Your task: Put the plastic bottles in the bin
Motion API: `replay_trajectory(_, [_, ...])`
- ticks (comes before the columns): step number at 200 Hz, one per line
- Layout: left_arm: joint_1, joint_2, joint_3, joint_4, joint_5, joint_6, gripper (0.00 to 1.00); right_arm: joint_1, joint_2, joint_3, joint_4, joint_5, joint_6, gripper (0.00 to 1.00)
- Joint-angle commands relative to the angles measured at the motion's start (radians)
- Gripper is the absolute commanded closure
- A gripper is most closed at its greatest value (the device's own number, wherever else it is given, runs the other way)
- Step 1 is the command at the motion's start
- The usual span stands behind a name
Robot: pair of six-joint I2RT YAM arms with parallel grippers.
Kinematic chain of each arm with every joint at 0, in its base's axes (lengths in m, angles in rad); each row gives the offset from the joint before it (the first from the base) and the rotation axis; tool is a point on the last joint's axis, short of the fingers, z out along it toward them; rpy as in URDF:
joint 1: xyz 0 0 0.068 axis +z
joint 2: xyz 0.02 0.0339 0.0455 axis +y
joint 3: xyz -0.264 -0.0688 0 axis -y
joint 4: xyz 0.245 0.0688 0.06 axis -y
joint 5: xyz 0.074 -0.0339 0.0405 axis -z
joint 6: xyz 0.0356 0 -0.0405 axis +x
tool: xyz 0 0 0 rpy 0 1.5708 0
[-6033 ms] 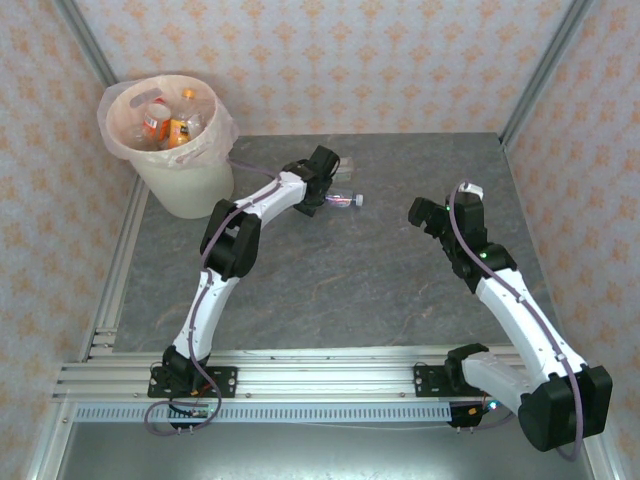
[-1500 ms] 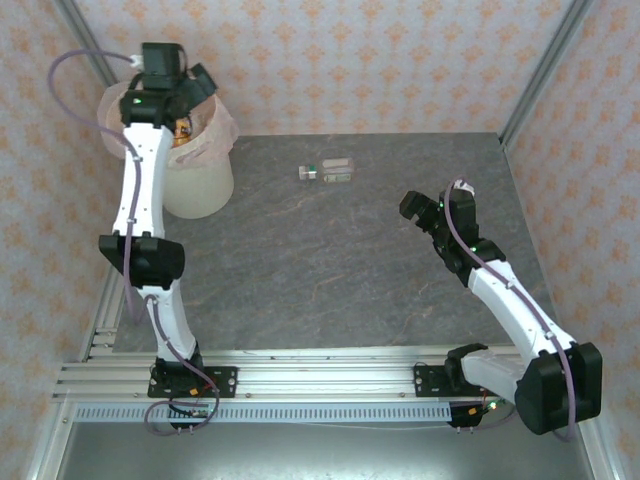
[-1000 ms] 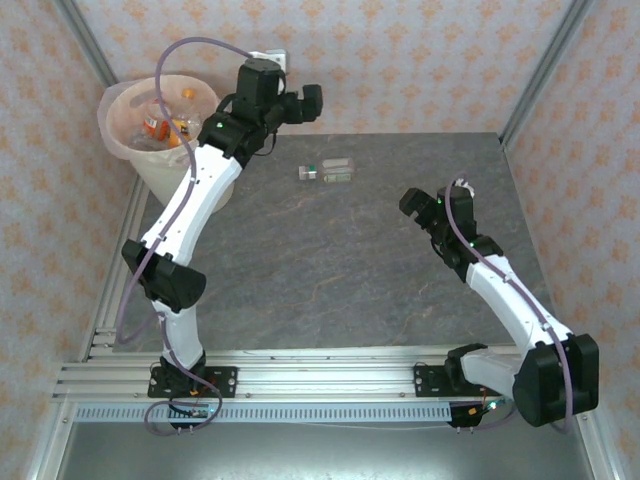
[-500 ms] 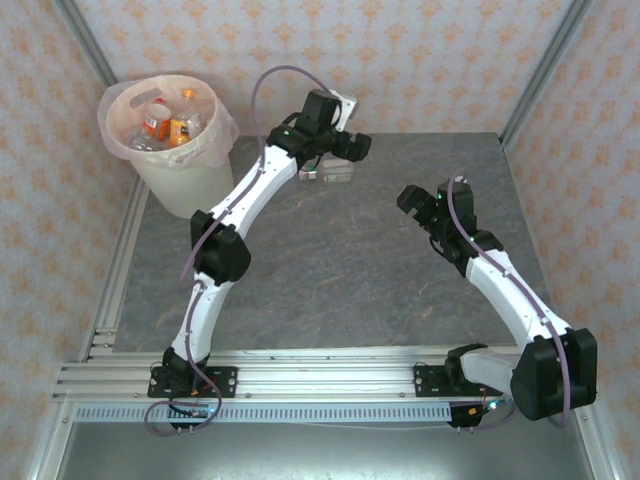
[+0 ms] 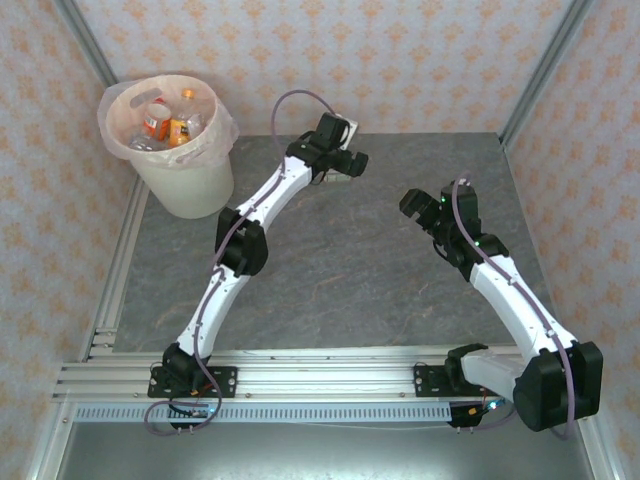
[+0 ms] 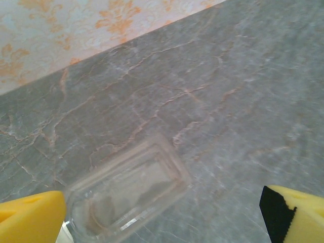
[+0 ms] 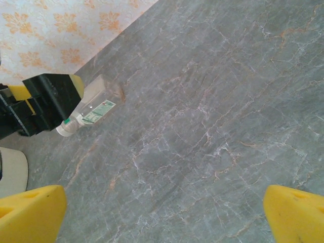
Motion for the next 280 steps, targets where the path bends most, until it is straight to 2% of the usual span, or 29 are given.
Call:
replay_trajectory(1, [0.037,0.064,0.094,0.043,-0.062,0.011,0.00,-0.004,-0.027,0.026,-0.032,0.033,-0.022,0.00])
replay_trajectory(30, [0.075,0.154,0.189,0.012,-0.055,-0.054,0.00,-0.004,-0.033,0.019,-0.041,0.047,-0.022,0.00])
replay_trajectory(58, [0.115,0.178,0.188,-0.016,0.023,-0.127,0.00,-0.004,-0.019,0.019,-0.032,0.049,-0.023,0.00])
replay_trajectory(102, [0.115,0.175,0.174,-0.094,0.165,-0.090,0.00,-0.004,0.005,0.038,-0.033,0.032,-0.003,0.00])
replay_trajectory(116, [0.107,0.151,0.140,-0.107,0.181,-0.068,0.00,-0.004,0.003,0.037,-0.033,0.025,0.003,0.00])
replay_trajectory(152, [0.074,0.033,-0.027,-0.146,0.149,-0.001,0.02,-0.004,-0.002,0.016,-0.032,0.027,0.009,0.00])
replay_trajectory(178, [0.054,-0.102,-0.276,-0.069,0.124,0.003,0.06,-0.004,0.003,0.003,-0.016,0.024,0.011,0.00])
replay_trajectory(226, [0.018,-0.360,-0.719,0.116,0.113,-0.051,0.07,-0.004,0.034,0.012,0.000,0.009,0.007,0.00])
replay_trajectory(259, [-0.033,-0.502,-0.922,0.159,0.100,-0.084,0.07,-0.004,0.062,0.025,0.007,-0.011,0.013,0.00])
replay_trajectory(280, [-0.061,-0.564,-0.985,0.137,0.042,-0.109,0.05,-0.004,0.070,0.031,0.011,-0.022,0.023,0.00])
